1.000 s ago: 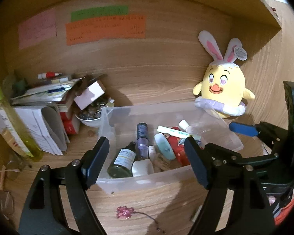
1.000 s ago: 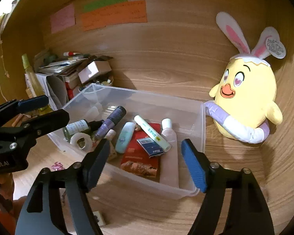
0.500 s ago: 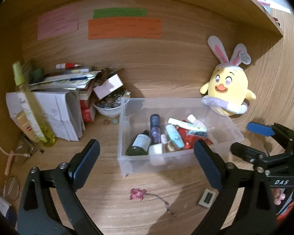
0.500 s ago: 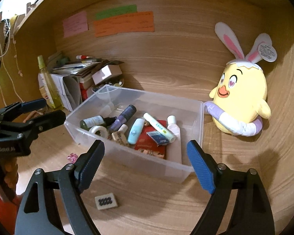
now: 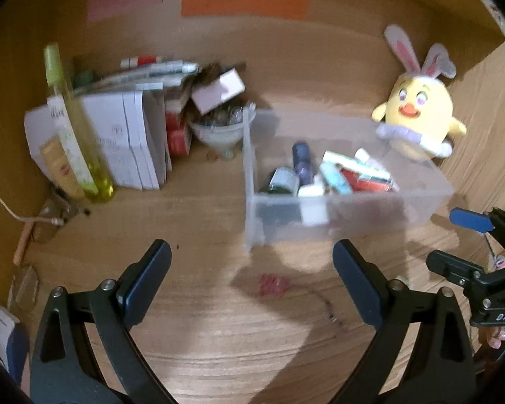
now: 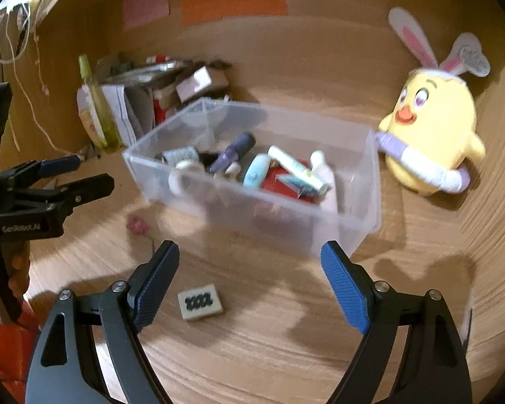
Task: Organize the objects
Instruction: 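Grasp the white dotted tile with the right gripper while the left gripper grasps the pink charm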
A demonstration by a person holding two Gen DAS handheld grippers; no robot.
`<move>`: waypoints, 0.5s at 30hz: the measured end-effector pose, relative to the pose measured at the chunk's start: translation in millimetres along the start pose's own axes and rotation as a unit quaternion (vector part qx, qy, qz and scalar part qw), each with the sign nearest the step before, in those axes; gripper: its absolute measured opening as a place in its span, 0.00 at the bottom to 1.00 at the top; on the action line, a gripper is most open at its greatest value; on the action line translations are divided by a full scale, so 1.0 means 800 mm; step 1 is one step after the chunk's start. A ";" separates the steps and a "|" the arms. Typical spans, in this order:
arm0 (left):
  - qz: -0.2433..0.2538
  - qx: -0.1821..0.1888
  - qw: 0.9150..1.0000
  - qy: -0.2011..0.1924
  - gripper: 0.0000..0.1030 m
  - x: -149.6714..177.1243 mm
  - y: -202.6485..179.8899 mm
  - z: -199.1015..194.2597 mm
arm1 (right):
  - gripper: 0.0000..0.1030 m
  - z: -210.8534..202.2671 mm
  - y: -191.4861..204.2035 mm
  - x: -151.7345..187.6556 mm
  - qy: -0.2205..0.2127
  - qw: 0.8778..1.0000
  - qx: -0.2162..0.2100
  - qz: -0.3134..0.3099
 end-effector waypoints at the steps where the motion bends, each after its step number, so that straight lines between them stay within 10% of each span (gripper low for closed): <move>1: -0.004 0.002 1.000 0.007 0.95 0.004 0.002 0.004 | 0.82 0.003 0.002 0.004 0.005 1.000 0.000 -0.003; 9: -0.009 0.009 0.999 0.042 0.95 0.031 0.009 0.032 | 0.82 0.016 0.021 0.028 0.031 0.999 -0.015 -0.026; 15: -0.008 0.025 0.998 0.060 0.71 0.036 0.004 0.048 | 0.80 0.022 0.038 0.043 0.041 0.998 -0.028 -0.048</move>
Point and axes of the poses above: each gripper's, at about its wrist camera, not at the fingertips, and z roughly the way its jaws point, y to its left, x to its underside, the point moved 6 cm from there along z, roughly the way its jaws point, and after that the axes turned 15 degrees about x, right-handed, at the moved point
